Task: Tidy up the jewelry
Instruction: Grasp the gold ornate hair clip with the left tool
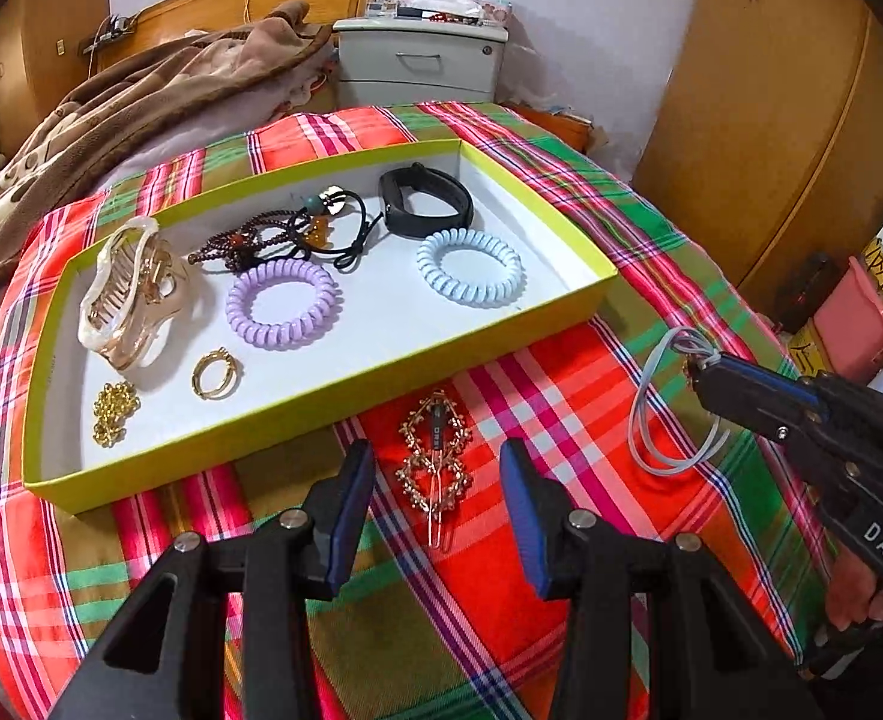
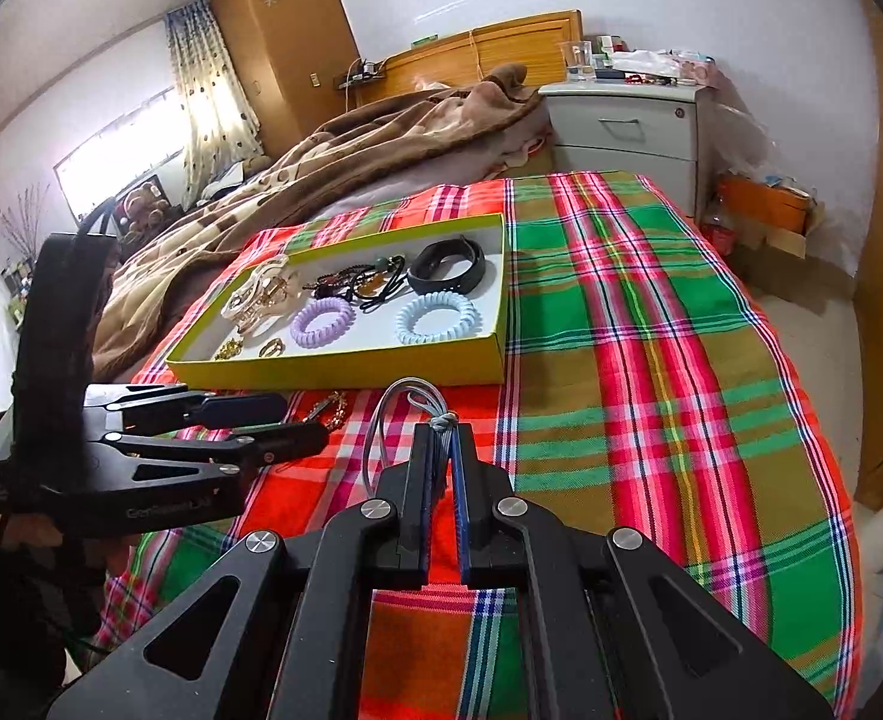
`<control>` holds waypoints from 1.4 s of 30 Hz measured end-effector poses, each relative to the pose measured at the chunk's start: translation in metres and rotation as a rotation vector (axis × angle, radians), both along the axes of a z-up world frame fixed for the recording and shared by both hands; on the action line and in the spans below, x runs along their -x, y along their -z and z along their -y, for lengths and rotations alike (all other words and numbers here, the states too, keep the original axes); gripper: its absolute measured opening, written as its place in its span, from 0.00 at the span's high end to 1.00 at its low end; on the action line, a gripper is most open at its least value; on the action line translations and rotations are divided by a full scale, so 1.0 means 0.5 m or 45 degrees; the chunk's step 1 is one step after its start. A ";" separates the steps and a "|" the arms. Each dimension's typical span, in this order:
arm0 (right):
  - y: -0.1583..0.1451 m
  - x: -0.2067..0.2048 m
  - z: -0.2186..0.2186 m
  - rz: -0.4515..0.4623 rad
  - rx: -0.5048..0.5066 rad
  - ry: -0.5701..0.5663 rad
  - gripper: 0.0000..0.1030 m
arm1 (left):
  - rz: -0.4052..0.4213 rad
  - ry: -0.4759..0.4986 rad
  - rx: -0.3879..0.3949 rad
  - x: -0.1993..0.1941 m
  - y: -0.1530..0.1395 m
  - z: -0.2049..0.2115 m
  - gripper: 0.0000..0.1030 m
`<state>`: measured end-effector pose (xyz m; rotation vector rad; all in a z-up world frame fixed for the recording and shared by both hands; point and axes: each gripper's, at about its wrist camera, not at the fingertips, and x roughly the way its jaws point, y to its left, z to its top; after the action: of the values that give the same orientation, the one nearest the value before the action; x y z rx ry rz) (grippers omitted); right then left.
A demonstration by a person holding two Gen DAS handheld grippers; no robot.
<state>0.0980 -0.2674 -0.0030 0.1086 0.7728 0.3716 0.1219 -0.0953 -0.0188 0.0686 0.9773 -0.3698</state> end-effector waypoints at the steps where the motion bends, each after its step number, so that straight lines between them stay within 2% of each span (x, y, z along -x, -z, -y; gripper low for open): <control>1: 0.002 -0.001 0.000 -0.001 -0.002 -0.002 0.95 | -0.005 -0.005 -0.006 -0.001 0.002 0.002 0.56; 14: 0.003 -0.003 -0.001 0.009 -0.009 -0.007 0.94 | 0.032 -0.018 -0.090 -0.013 0.016 0.020 0.56; 23: 0.005 -0.006 -0.003 0.008 -0.009 -0.007 0.94 | 0.049 -0.005 -0.103 -0.019 0.017 0.023 0.57; 26: 0.005 -0.007 -0.004 0.006 -0.008 -0.007 0.94 | 0.053 -0.007 -0.105 -0.019 0.017 0.023 0.62; 28: 0.006 -0.005 -0.004 0.007 -0.007 -0.008 0.94 | 0.054 -0.008 -0.105 -0.020 0.016 0.021 0.72; 42: 0.006 0.000 -0.014 0.008 0.005 -0.006 0.95 | 0.044 -0.007 -0.059 -0.008 0.013 0.002 0.75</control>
<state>0.0982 -0.2604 -0.0060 0.1022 0.7676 0.3745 0.1261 -0.0961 -0.0255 0.1143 0.9518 -0.3398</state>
